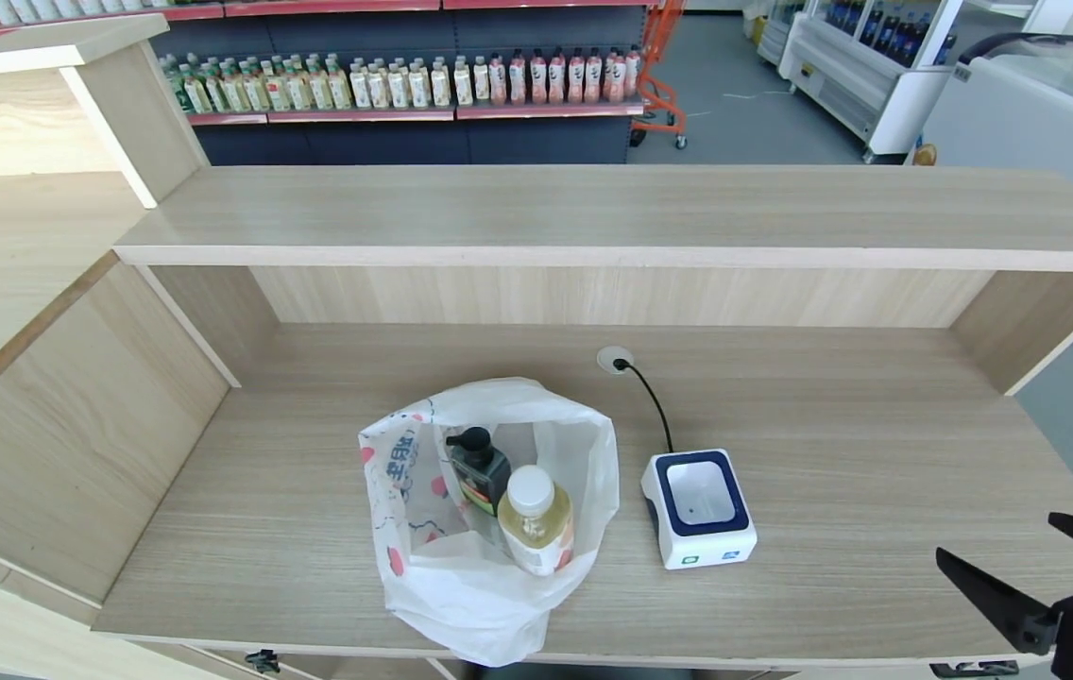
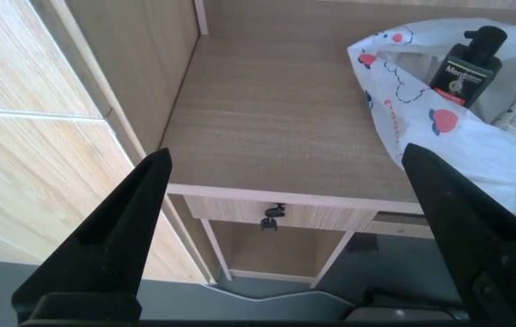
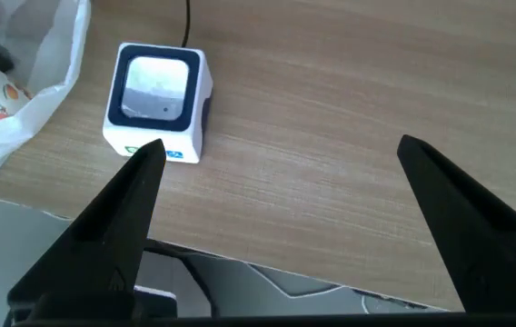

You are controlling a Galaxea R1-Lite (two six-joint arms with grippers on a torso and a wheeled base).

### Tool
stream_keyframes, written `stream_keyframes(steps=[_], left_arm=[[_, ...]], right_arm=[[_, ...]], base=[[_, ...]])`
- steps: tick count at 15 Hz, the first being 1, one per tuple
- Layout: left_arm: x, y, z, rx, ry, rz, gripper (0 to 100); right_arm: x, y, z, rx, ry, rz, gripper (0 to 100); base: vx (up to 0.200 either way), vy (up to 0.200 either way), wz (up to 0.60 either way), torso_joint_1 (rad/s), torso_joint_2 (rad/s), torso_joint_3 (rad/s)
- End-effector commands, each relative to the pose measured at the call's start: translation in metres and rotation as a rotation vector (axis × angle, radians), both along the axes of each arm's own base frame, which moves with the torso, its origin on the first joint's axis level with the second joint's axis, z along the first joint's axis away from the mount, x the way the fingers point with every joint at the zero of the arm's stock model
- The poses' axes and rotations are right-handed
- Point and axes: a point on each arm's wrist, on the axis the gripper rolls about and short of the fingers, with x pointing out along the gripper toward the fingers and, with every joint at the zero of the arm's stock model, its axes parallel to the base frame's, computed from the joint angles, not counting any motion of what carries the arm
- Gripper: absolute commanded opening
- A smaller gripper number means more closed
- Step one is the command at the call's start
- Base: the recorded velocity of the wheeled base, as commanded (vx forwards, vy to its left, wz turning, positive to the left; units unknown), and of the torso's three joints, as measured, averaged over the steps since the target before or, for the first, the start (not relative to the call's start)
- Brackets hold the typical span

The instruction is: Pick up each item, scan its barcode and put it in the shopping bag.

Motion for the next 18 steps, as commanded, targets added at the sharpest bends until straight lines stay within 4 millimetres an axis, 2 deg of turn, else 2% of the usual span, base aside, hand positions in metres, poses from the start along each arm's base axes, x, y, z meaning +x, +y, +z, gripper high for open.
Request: stream_keyframes(steps=[1, 6, 9, 18], left_arm=[[0.0, 0.0, 0.0, 0.0, -0.001, 0.0, 100], [0.0, 0.0, 0.0, 0.0, -0.001, 0.0, 100], [0.0, 0.0, 0.0, 0.0, -0.001, 0.002, 100], [0.0, 0.0, 0.0, 0.0, -0.001, 0.0, 100]], right_arm=[[-0.046, -0.013, -0.012, 0.01, -0.063, -0.064, 100], [-0.09, -0.016, -0.036, 0.004, -0.13, -0.104, 100], [-0.109, -0.015, -0.052, 0.008, -0.161, -0.132, 100], [-0.121, -0.016, -0.058, 0.049, -0.268, -0.109, 100]], base=[[0.0, 0.0, 0.0, 0.0, 0.0, 0.0], [0.0, 0.0, 0.0, 0.0, 0.0, 0.0], [0.0, 0.0, 0.0, 0.0, 0.0, 0.0], [0.0, 0.0, 0.0, 0.0, 0.0, 0.0]])
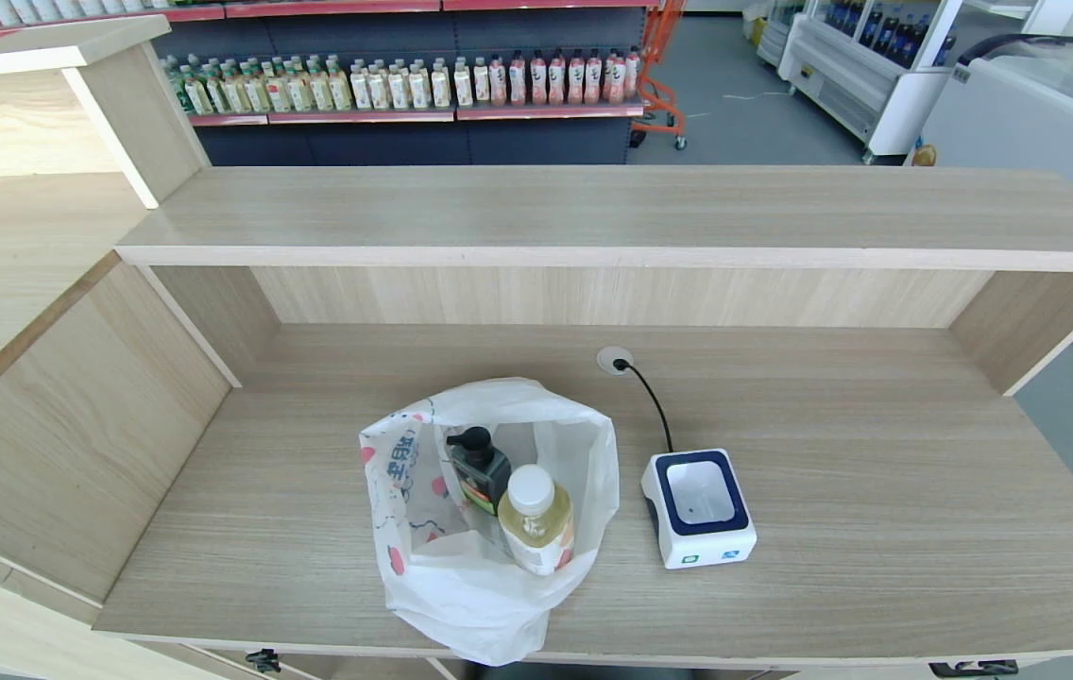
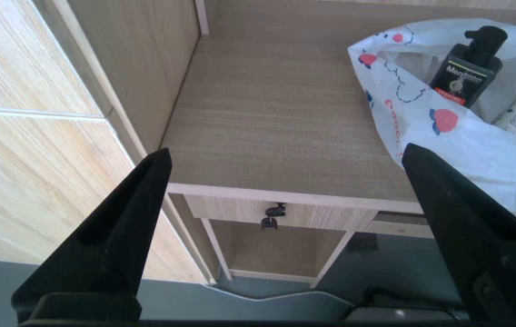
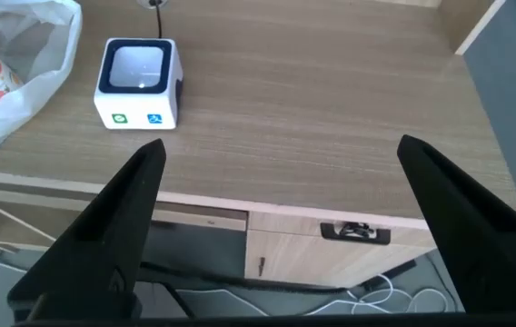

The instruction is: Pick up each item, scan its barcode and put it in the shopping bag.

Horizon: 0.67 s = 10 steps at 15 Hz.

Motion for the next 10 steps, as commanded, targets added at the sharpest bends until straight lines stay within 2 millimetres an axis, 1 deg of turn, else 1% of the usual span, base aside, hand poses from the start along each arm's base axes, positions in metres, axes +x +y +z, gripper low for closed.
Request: stream_keyframes(steps=[1, 5, 10], left_arm=[[0.0, 0.0, 0.0, 0.0, -0.001, 0.001, 100], [0.0, 0.0, 0.0, 0.0, -0.001, 0.001, 100], [0.0, 0.0, 0.0002, -0.011, -0.003, 0.002, 100]], right_arm=[[-0.0015, -0.0002, -0.0011, 0.009, -0.013, -0.009, 100], [-0.0014, -0.0009, -0.0051, 0.057, 0.028, -0.038, 100], [-0.0016, -0.0008, -0.0057, 0.05, 0.036, -0.033, 100]], base=[[0.0, 0.0, 0.0, 0.0, 0.0, 0.0], [0.0, 0.0, 0.0, 0.0, 0.0, 0.0], [0.0, 0.0, 0.0, 0.0, 0.0, 0.0]])
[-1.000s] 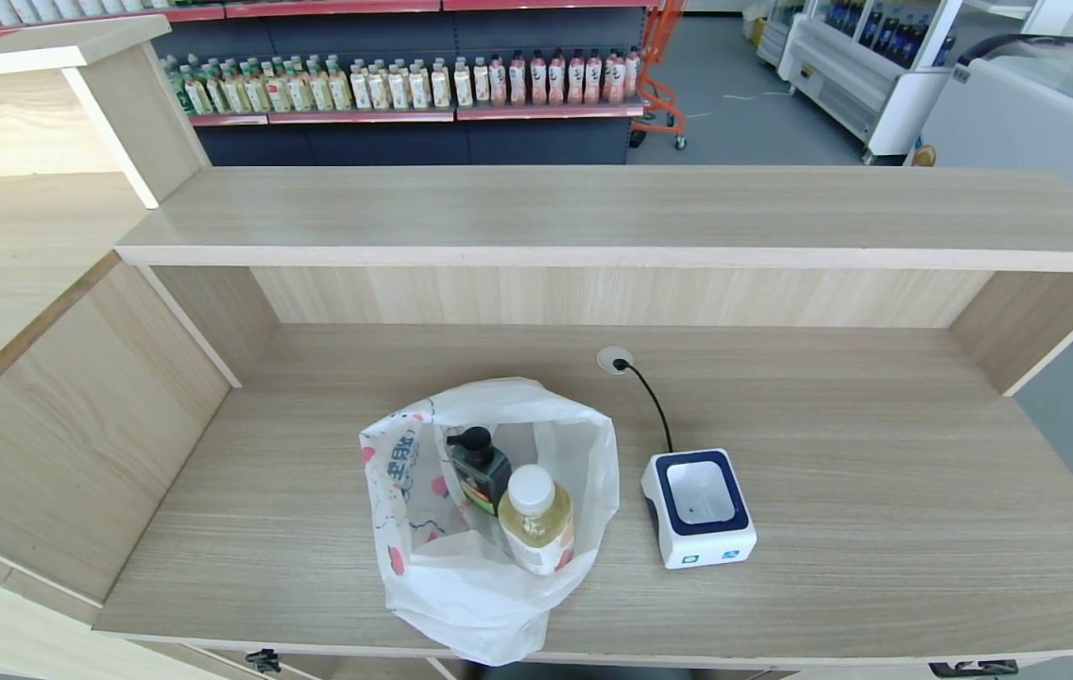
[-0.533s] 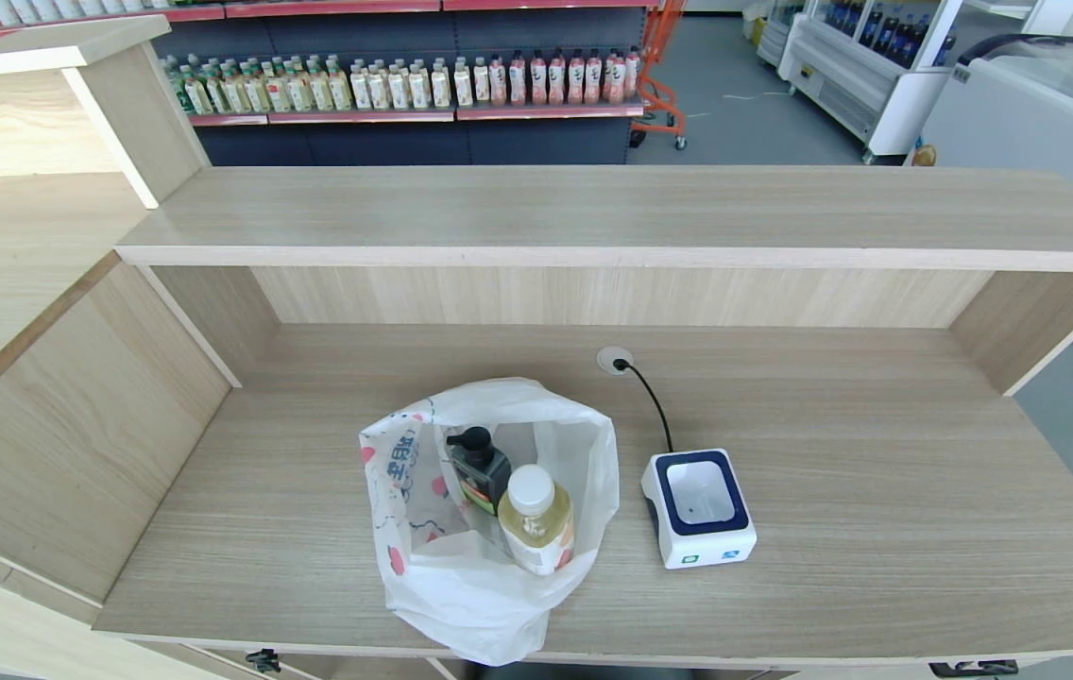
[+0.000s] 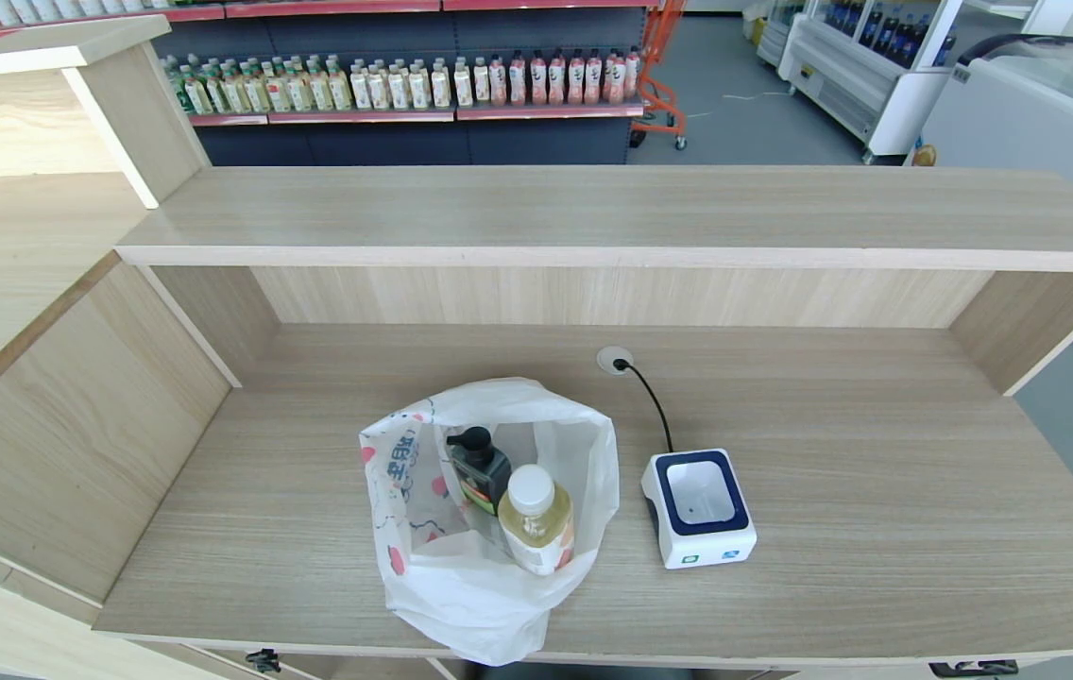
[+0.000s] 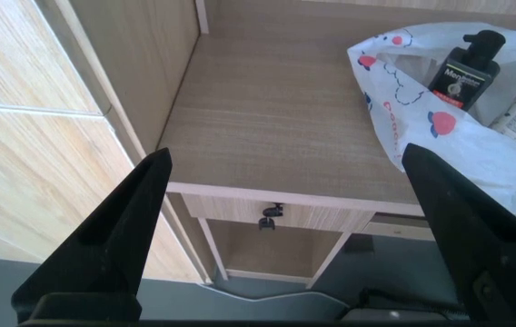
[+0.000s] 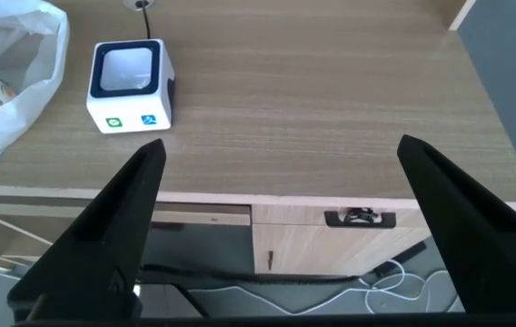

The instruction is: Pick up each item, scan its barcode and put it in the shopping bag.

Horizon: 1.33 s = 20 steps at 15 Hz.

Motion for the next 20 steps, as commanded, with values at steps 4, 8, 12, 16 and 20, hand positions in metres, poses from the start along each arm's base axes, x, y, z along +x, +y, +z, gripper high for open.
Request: stream_keyframes(steps=[4, 8, 12, 16, 20], left_arm=[[0.0, 0.0, 0.0001, 0.002, -0.001, 0.001, 100], [0.0, 0.0, 0.0, 0.0, 0.0, 0.001, 100], [0.0, 0.0, 0.0, 0.014, 0.001, -0.001, 100], [0.0, 0.0, 0.0, 0.011, 0.001, 0.001, 100], [0.0, 0.0, 0.0, 0.012, 0.001, 0.001, 100]], right_arm=[[0.0003, 0.0001, -0.0004, -0.008, 0.007, 0.002, 100], [0.0003, 0.0, -0.0005, -0.008, 0.009, 0.001, 100], [0.0003, 0.0, -0.0005, -0.008, 0.009, 0.001, 100], [0.0003, 0.0001, -0.0005, -0.014, 0.009, 0.005, 100], [0.0001, 0.0001, -0.0007, 0.0, 0.014, 0.008, 100]], base=[[0.0, 0.0, 0.0, 0.0, 0.0, 0.0], [0.0, 0.0, 0.0, 0.0, 0.0, 0.0], [0.0, -0.2, 0.0, 0.005, 0.0, 0.002], [0.0, -0.15, 0.0, 0.008, 0.0, 0.003], [0.0, 0.0, 0.0, 0.0, 0.0, 0.0]])
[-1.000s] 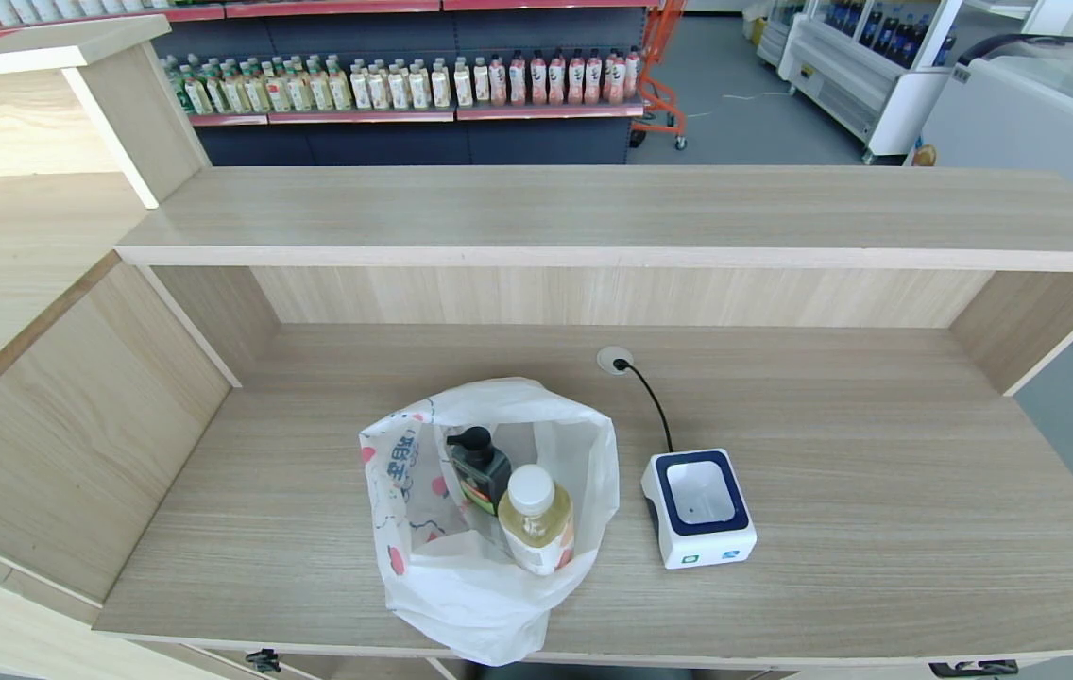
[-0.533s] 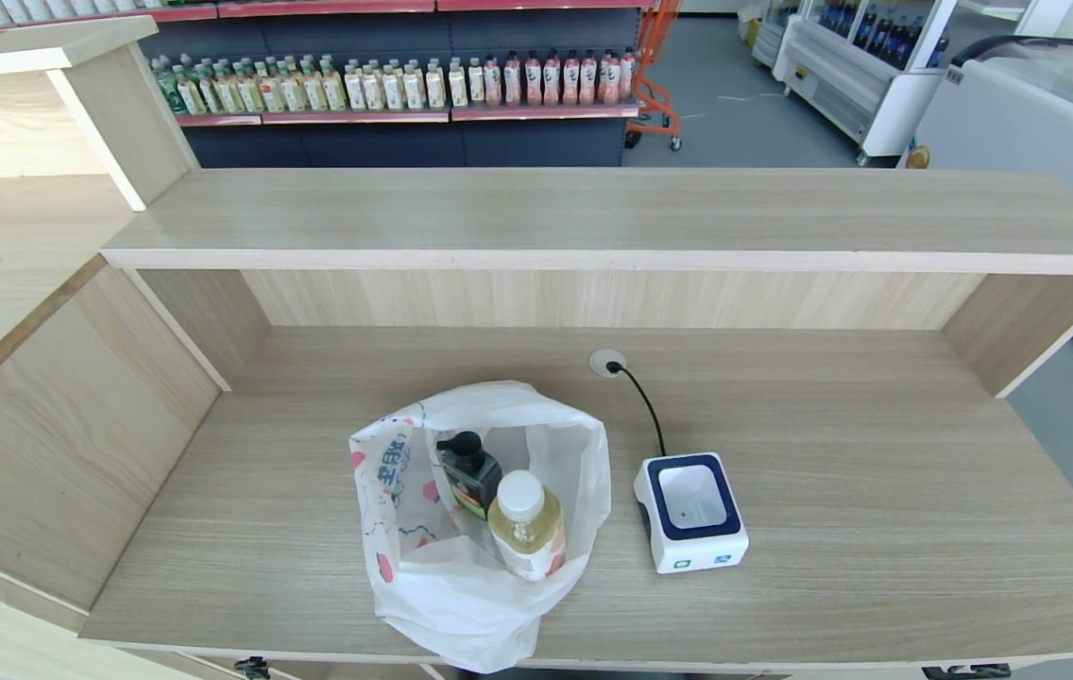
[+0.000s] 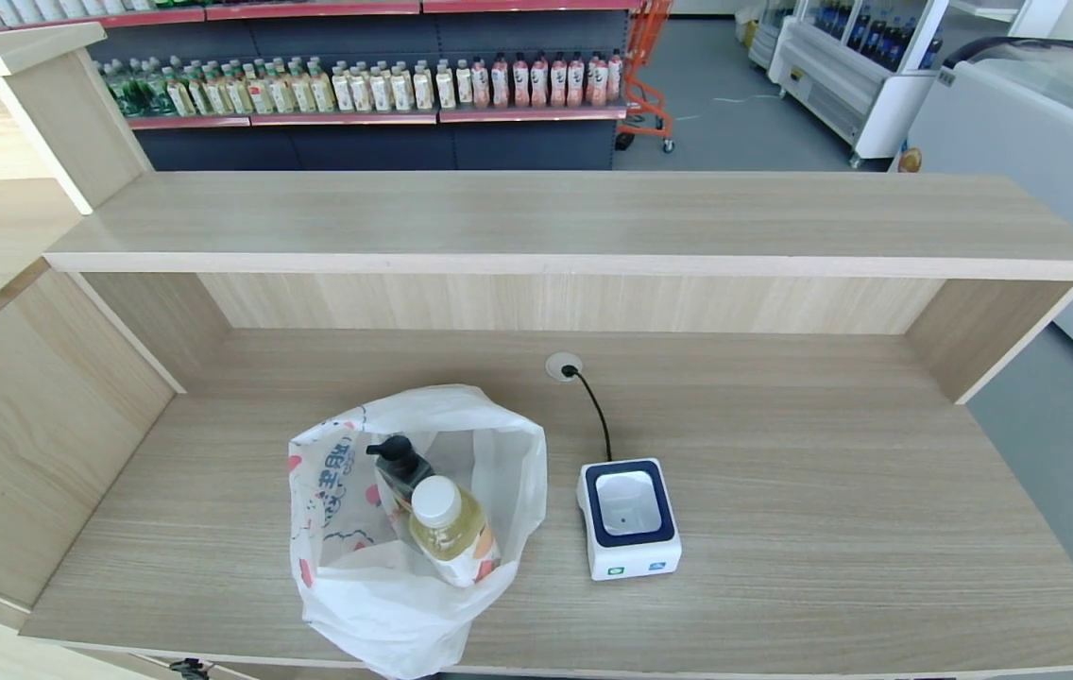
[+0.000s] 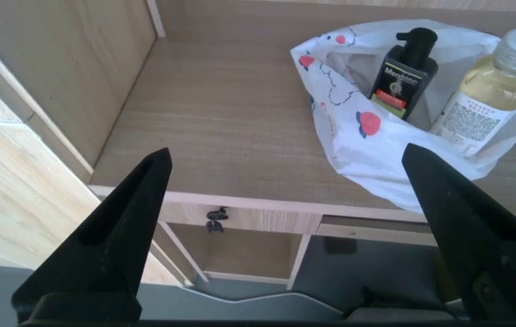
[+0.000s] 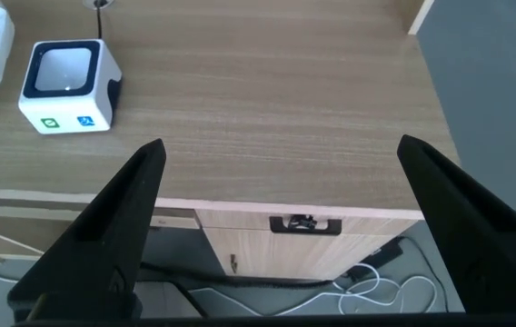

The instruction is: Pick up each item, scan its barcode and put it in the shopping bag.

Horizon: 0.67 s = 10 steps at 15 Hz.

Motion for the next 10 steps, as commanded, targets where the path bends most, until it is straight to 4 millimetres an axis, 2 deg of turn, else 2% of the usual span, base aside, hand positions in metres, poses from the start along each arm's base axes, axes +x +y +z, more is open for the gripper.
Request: stream_keyframes(steps=[1, 10], left_arm=[[0.0, 0.0, 0.0, 0.0, -0.001, 0.002, 100], [0.0, 0.0, 0.0, 0.0, -0.001, 0.002, 100]], right_arm=[[0.0002, -0.0001, 0.0, 0.009, 0.004, 0.002, 100], [0.0002, -0.0001, 0.0, 0.03, 0.004, -0.004, 100]], base=[[0.0, 0.0, 0.0, 0.0, 0.0, 0.0], [0.0, 0.0, 0.0, 0.0, 0.0, 0.0]])
